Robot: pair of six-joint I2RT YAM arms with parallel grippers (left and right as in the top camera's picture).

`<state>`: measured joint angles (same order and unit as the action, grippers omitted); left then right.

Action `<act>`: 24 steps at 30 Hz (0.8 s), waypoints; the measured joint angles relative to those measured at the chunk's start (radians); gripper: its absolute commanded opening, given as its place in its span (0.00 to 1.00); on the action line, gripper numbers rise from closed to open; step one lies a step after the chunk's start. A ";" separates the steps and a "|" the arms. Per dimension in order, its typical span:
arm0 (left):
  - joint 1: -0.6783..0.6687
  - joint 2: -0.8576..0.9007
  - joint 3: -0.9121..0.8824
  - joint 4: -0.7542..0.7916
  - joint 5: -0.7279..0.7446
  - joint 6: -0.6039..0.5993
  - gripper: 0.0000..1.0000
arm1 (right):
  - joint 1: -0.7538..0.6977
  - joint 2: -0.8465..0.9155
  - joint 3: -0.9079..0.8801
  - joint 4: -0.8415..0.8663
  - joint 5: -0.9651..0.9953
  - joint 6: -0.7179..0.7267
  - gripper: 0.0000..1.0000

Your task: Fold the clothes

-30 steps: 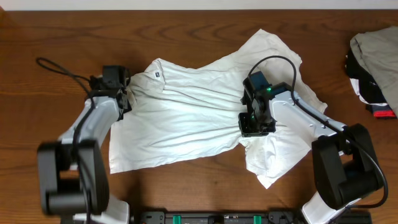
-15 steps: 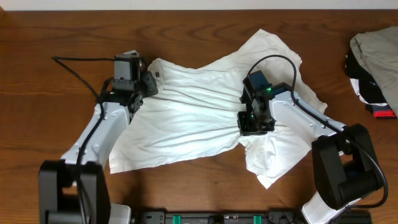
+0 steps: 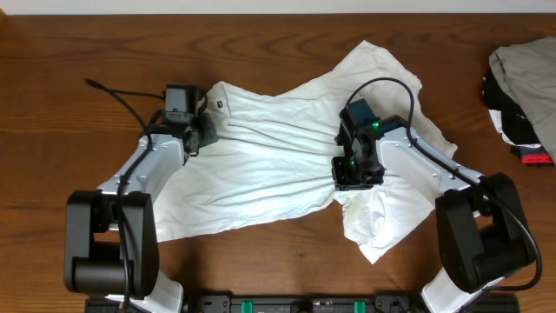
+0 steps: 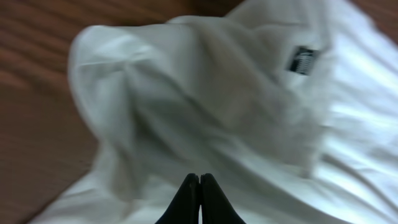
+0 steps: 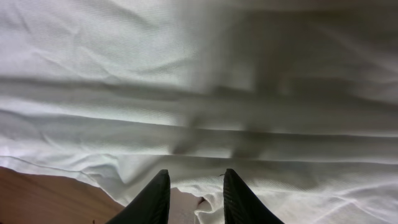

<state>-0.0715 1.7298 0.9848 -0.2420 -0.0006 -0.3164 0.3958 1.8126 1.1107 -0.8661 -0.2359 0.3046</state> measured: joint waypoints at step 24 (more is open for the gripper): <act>0.122 0.095 0.000 0.005 -0.060 0.085 0.06 | 0.000 0.000 0.000 -0.010 0.000 0.000 0.27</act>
<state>0.0509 1.8252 0.9848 -0.2375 -0.0605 -0.2310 0.3958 1.8126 1.1107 -0.8757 -0.2359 0.3046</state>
